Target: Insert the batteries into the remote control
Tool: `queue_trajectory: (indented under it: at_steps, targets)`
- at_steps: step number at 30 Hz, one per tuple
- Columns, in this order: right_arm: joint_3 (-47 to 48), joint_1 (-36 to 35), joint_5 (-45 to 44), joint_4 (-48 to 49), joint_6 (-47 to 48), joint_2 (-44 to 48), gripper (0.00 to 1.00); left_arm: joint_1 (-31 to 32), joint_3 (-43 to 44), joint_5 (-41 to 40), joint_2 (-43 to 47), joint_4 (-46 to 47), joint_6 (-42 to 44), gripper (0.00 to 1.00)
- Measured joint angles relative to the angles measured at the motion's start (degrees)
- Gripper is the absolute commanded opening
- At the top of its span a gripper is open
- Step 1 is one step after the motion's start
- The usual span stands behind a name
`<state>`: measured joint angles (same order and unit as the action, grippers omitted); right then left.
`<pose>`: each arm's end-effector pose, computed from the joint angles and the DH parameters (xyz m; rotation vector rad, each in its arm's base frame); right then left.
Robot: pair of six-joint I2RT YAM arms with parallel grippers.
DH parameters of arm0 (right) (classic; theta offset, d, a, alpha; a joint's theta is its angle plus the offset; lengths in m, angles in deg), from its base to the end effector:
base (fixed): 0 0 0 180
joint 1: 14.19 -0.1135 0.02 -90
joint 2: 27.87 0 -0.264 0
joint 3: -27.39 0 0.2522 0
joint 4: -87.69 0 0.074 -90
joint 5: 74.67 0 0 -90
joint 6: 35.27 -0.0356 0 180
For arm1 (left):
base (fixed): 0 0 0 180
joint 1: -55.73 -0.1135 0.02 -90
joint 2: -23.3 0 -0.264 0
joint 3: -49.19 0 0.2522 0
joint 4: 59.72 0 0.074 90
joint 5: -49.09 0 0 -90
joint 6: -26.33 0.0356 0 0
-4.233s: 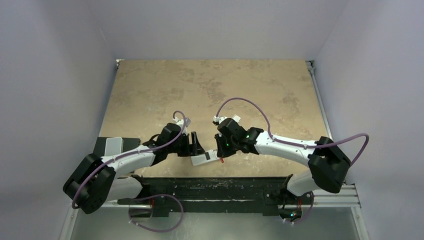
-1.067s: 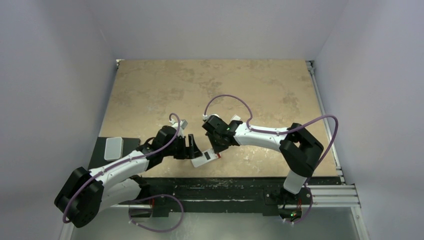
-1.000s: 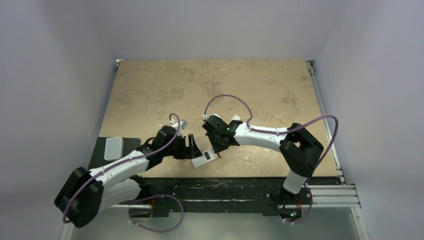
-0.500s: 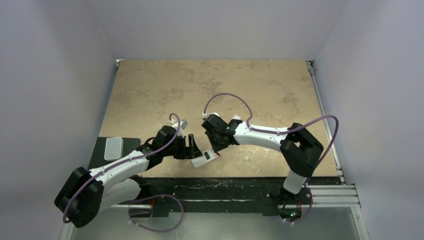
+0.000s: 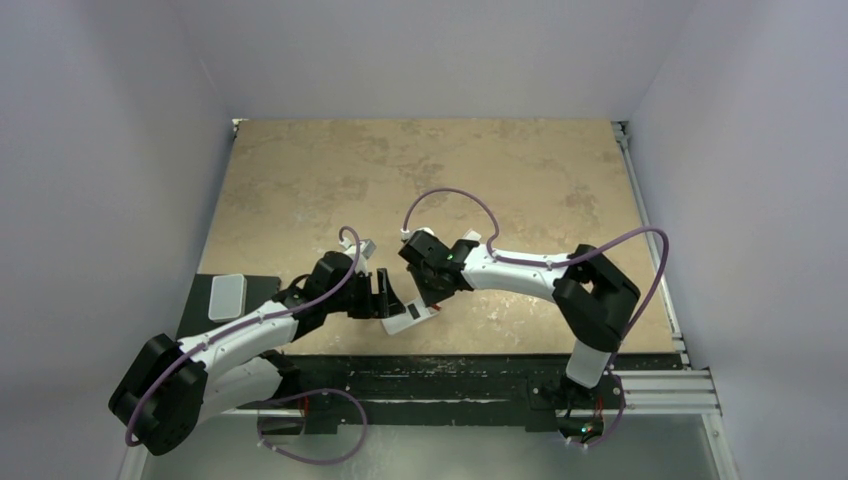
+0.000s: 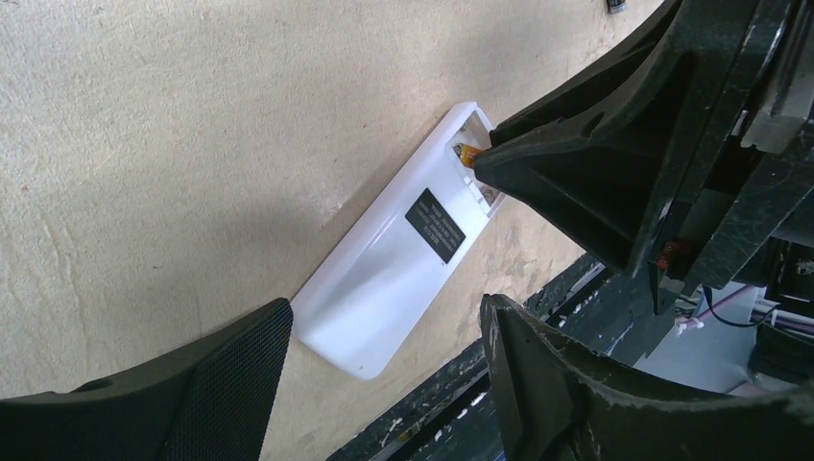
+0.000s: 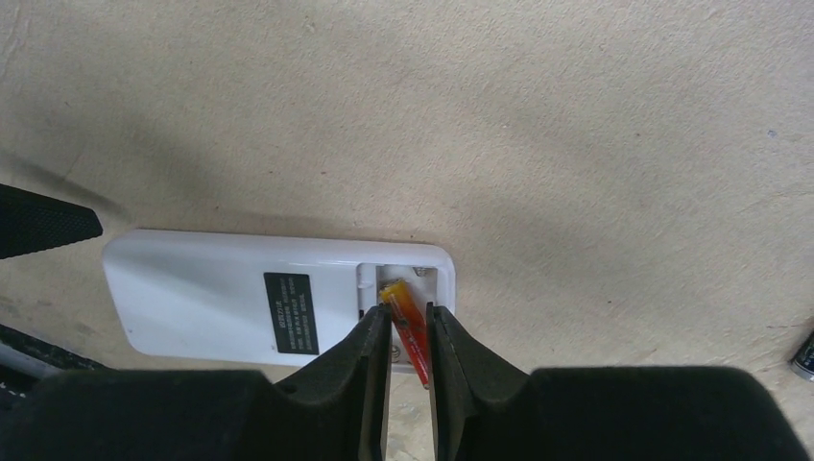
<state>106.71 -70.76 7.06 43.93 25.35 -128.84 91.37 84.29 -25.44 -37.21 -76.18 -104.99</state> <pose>0.1971 0.2894 0.1803 -0.5975 2.6530 0.2601 0.1558 -0.1234 0.1628 0.0273 2.4808 -0.9515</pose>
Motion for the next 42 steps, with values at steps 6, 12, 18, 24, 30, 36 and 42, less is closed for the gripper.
queue_trajectory:
  at_steps: [6, 12, 18, 24, 30, 36, 42]
  targets:
    - [0.07, -0.22, -1.27, -1.03, -0.15, 0.33, 0.28, 0.00, 0.00, 0.37, 0.00, 0.00, 0.00, 0.72]
    - [0.07, -1.11, -1.95, -2.23, -0.35, 1.31, 0.28, 0.00, 0.00, 0.44, 0.00, 0.00, 0.00, 0.72]
    - [0.04, -2.10, -2.78, -2.64, -0.70, 2.01, 0.28, 0.00, 0.00, 0.61, 0.00, 0.02, 0.00, 0.72]
    - [-0.81, -2.36, -2.78, -3.02, -0.66, 3.78, 0.31, 0.00, 0.00, 0.68, 0.00, 0.02, 0.00, 0.73]
    - [-2.36, -2.36, -2.75, -3.32, -0.33, 6.01, 0.32, 0.00, 0.00, 0.83, 0.00, 0.02, 0.00, 0.72]
    - [-2.97, -2.36, -2.51, -3.15, 0.44, 6.01, 0.33, 0.00, 0.00, 0.83, 0.00, 0.02, 0.00, 0.72]
    - [-3.28, -2.36, -1.20, -2.67, 0.72, 5.88, 0.34, 0.00, 0.00, 0.83, 0.00, 0.02, 0.00, 0.72]
